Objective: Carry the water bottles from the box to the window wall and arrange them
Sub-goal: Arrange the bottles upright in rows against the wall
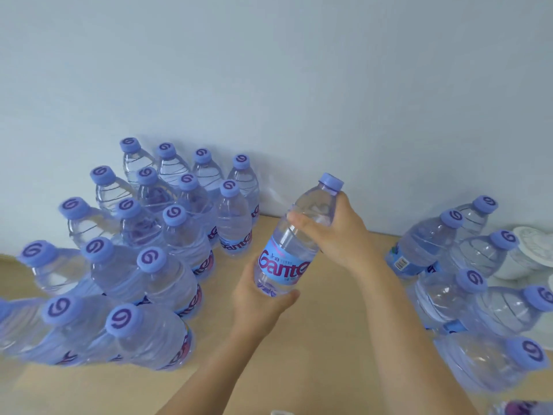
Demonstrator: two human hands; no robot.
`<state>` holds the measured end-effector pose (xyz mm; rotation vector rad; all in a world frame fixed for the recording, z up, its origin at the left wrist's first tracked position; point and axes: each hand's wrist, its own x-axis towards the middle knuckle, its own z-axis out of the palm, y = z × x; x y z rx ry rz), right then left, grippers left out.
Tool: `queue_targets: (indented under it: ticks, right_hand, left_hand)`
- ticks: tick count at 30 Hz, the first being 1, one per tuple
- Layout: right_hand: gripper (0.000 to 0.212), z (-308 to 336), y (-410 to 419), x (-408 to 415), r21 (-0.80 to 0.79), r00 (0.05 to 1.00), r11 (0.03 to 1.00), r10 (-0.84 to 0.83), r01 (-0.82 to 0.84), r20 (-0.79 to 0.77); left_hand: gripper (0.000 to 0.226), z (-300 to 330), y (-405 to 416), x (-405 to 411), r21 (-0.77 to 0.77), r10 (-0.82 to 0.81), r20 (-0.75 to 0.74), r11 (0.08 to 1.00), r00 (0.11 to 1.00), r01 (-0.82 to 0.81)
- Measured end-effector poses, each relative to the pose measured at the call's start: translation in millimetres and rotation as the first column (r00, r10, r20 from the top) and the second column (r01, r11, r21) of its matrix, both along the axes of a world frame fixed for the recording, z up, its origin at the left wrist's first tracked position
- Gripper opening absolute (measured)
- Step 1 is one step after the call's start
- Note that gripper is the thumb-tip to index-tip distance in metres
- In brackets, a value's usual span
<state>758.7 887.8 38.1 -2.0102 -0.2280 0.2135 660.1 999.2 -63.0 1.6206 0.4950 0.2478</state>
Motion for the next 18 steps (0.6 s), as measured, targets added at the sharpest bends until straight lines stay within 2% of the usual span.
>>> queue_targets:
  ticks: [2, 4, 7, 9, 12, 18]
  right_hand:
    - [0.047, -4, 9, -7, 0.078, 0.998, 0.997, 0.025, -0.020, -0.059]
    - [0.055, -6, 21, -13, 0.145, 0.994, 0.989, 0.018, -0.003, -0.104]
    - [0.059, -7, 38, -20, 0.142, 0.995, 0.989, -0.018, 0.031, -0.093]
    - [0.052, -6, 45, -22, 0.111, 0.997, 0.994, 0.016, -0.008, -0.072]
    - [0.037, -10, 55, -25, 0.078, 0.993, 0.993, 0.099, -0.094, -0.063]
    - [0.038, -30, 85, -36, 0.076, 0.980, 0.977, 0.199, -0.197, -0.011]
  left_hand:
    - [0.068, 2, 6, -12, 0.043, 0.057, 0.043, 0.997, 0.997, -0.059]
    - [0.070, 3, 10, -22, 0.041, 0.098, 0.104, 0.994, 0.990, -0.102]
    - [0.070, 4, 16, -30, -0.006, 0.122, 0.131, 0.992, 0.984, -0.123]
    - [0.064, 2, 19, -36, -0.001, 0.106, 0.136, 0.994, 0.985, -0.107]
    - [0.060, -4, 22, -43, -0.068, 0.119, 0.065, 0.991, 0.991, -0.114]
    - [0.050, -23, 37, -43, -0.169, 0.130, -0.196, 0.972, 0.972, -0.164]
